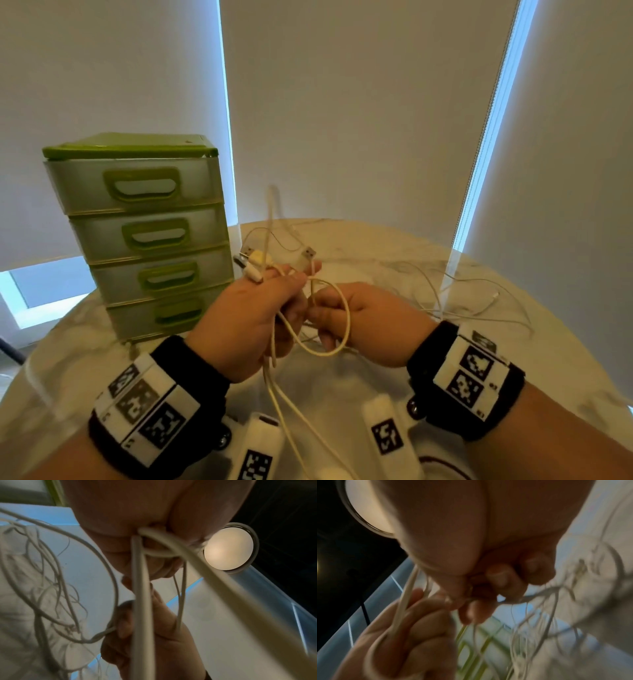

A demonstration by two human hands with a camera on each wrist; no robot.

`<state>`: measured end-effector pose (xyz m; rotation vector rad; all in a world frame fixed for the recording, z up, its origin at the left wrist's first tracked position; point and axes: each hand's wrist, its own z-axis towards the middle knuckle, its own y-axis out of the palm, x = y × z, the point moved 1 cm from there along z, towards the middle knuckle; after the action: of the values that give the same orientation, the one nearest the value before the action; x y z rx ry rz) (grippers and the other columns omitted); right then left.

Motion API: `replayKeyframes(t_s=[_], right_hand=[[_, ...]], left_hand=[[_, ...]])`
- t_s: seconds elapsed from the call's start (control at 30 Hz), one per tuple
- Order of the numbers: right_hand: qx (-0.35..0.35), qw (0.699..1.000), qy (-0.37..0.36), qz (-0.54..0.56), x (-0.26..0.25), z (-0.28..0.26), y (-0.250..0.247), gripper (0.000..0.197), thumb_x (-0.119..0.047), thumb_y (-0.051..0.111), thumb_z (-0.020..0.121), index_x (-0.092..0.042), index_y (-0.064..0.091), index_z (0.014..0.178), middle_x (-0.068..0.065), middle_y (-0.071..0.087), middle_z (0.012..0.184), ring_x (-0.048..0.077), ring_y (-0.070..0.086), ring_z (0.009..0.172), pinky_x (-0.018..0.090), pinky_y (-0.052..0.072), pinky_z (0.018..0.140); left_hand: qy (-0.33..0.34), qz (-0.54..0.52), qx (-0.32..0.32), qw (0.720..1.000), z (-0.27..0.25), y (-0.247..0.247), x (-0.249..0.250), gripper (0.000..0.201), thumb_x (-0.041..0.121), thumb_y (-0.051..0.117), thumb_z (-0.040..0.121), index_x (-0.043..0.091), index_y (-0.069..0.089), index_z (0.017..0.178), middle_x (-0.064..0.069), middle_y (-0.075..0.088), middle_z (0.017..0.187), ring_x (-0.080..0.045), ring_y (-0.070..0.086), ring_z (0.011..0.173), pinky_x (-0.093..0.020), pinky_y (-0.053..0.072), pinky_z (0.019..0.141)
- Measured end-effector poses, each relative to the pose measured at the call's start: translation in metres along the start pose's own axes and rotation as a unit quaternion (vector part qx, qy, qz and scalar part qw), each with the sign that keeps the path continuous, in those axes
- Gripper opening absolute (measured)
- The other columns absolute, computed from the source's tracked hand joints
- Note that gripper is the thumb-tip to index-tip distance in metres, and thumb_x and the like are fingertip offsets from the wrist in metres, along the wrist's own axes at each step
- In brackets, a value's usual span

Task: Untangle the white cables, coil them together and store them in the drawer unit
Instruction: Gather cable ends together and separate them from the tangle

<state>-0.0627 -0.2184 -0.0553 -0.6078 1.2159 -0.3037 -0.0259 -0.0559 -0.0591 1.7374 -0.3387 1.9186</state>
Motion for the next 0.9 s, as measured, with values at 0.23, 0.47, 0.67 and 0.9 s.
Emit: replayKeyframes(t_s=[0.23, 0.47, 0.67, 0.9], right_hand=[[0.028, 0.987, 0.082, -0.136, 0.016, 0.002, -0.011, 0.015, -0.032, 0.062, 0.092, -0.031, 0.07, 0.08, -0.009, 0.068, 0.077, 0.005, 0.062, 0.074, 0.025, 0.049, 0.073], [0.172, 0.959, 0.184, -0.133, 0.05, 0.006, -0.039, 0.027, -0.042, 0.054, 0.095, -0.021, 0.069, 0.085, -0.006, 0.064, 0.081, 0.014, 0.059, 0.078, 0.03, 0.045, 0.072], [0.325, 0.915, 0.207, 0.119, 0.062, 0.01, -0.056, 0.036, -0.045, 0.045, 0.099, -0.017, 0.065, 0.089, 0.007, 0.071, 0.096, 0.026, 0.067, 0.08, 0.04, 0.052, 0.064], [0.339, 0.913, 0.101, 0.201, 0.031, -0.004, -0.074, 0.037, -0.047, 0.051, 0.092, -0.022, 0.042, 0.066, -0.003, 0.037, 0.059, 0.013, 0.029, 0.051, 0.031, 0.025, 0.051]], left_hand=[[0.082, -0.142, 0.06, 0.985, 0.002, -0.009, 0.012, 0.03, 0.018, 0.041, 0.1, 0.015, 0.059, 0.076, 0.002, 0.028, 0.052, -0.009, 0.026, 0.039, -0.018, 0.025, 0.036], [0.184, -0.238, 0.118, 0.946, -0.008, -0.026, 0.039, 0.024, 0.025, 0.044, 0.094, 0.023, 0.053, 0.071, 0.008, 0.027, 0.046, -0.006, 0.022, 0.037, -0.018, 0.017, 0.036], [0.195, -0.241, 0.139, 0.941, -0.005, -0.038, 0.04, 0.033, 0.027, 0.042, 0.098, 0.026, 0.056, 0.068, 0.009, 0.026, 0.047, -0.006, 0.021, 0.039, -0.021, 0.013, 0.039], [0.148, -0.21, 0.145, 0.956, 0.006, -0.044, 0.024, 0.028, 0.025, 0.043, 0.099, 0.019, 0.061, 0.079, 0.006, 0.025, 0.049, -0.007, 0.021, 0.04, -0.019, 0.016, 0.038]])
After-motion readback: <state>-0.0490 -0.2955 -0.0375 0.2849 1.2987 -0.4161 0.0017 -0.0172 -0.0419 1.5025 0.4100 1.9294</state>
